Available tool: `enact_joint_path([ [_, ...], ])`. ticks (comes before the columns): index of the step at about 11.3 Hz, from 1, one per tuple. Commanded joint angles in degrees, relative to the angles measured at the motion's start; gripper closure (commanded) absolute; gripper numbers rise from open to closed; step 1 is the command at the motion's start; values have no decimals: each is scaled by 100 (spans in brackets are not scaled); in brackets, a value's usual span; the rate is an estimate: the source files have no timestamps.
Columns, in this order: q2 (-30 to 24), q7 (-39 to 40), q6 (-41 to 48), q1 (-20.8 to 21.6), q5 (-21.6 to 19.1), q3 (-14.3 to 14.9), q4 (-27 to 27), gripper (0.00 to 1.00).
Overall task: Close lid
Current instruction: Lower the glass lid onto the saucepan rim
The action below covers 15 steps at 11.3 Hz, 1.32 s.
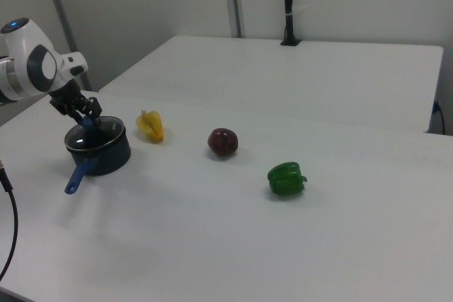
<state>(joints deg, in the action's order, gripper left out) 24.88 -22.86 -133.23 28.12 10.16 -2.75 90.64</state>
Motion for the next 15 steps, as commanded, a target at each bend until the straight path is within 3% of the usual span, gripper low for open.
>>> enact_joint_path([
  [1,-97,-429,113,71,310,55,164,53],
  [13,-194,-597,640,80,328,-15,121,53],
  [15,-185,-815,588,71,328,-15,121,14],
])
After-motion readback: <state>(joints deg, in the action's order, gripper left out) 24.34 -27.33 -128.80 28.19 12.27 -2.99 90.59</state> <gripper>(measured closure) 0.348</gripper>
